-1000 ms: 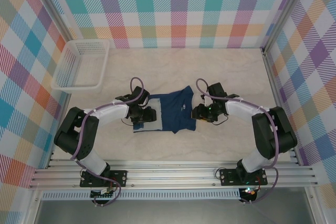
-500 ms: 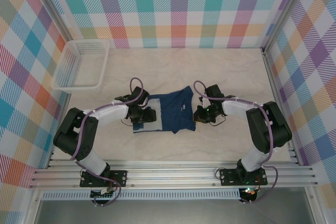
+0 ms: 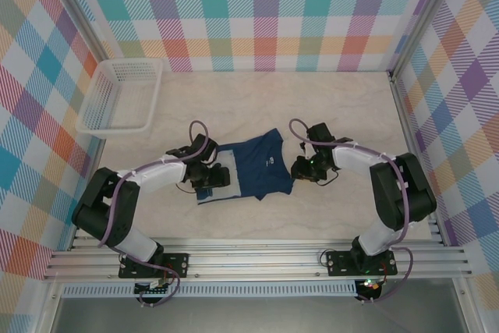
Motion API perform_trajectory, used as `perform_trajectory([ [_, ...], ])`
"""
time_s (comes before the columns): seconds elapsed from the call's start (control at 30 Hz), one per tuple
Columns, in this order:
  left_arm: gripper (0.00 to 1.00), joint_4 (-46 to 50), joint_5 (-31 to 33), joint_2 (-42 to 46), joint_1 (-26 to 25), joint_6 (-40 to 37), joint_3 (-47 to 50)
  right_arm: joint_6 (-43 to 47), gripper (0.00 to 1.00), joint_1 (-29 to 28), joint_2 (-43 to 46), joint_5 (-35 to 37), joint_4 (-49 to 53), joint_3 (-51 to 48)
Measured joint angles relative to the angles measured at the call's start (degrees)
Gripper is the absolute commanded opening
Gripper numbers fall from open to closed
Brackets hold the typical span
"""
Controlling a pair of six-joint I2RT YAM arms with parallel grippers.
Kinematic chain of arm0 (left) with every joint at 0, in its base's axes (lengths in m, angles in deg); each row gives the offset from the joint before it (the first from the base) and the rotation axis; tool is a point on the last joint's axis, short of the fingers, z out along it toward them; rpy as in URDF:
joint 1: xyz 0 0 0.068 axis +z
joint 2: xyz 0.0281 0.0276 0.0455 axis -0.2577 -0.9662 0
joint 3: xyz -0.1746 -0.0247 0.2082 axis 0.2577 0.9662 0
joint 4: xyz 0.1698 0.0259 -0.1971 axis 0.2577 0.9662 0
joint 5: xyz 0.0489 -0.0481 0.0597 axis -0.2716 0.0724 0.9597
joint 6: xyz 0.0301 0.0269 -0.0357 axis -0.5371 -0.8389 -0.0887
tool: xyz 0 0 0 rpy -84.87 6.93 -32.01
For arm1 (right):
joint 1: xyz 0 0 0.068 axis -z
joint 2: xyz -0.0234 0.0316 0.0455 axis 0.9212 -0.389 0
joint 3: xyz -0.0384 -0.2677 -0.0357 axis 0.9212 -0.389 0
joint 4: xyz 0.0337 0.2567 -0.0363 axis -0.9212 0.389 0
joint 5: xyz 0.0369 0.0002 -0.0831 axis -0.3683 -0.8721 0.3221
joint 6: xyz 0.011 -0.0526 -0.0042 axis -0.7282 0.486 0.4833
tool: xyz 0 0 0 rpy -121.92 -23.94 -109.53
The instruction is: Fold the inside-out t-shirt
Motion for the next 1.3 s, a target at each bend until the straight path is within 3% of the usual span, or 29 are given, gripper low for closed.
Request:
perform_trajectory([
  [0.17, 0.64, 1.42, -2.73, 3.74, -3.69, 3.65, 1.66, -0.22, 0.41, -1.2, 7.39, -0.04, 1.14, 0.07],
  [0.3, 0.67, 5.7, -2.84, 9.62, -7.02, 3.8, 0.76, -1.4, 0.43, -5.31, 10.64, -0.55, 1.16, 0.07],
  [0.43, 0.7, 7.45, 0.57, 13.86, -4.11, 2.03, -3.13, -5.2, 0.43, -12.26, 9.29, -3.48, -2.01, 0.09],
  [0.57, 0.69, 4.07, 0.94, 7.5, 3.34, 0.37, -7.96, -9.97, 0.42, -17.25, 3.43, -6.23, -7.63, 1.55],
  [0.83, 0.67, 0.24, -0.39, -14.29, 9.88, -3.13, -17.33, -12.61, 0.42, -16.46, -6.27, -2.38, -9.2, 6.88],
  [1.0, 0.67, -1.84, -3.02, -12.79, 10.71, -3.82, -13.64, -10.95, 0.42, -13.07, -10.91, -0.59, -7.43, 9.99],
  [1.13, 0.67, -4.35, -5.42, -5.2, 8.11, -2.47, -3.91, -6.82, 0.42, -9.99, -14.29, 1.29, -4.28, 15.67],
  [1.3, 0.68, -7.82, -5.73, 2.25, -5.01, 3.69, 4.42, 1.27, 0.43, -7.82, -20.65, 3.67, 0.46, 26.25],
])
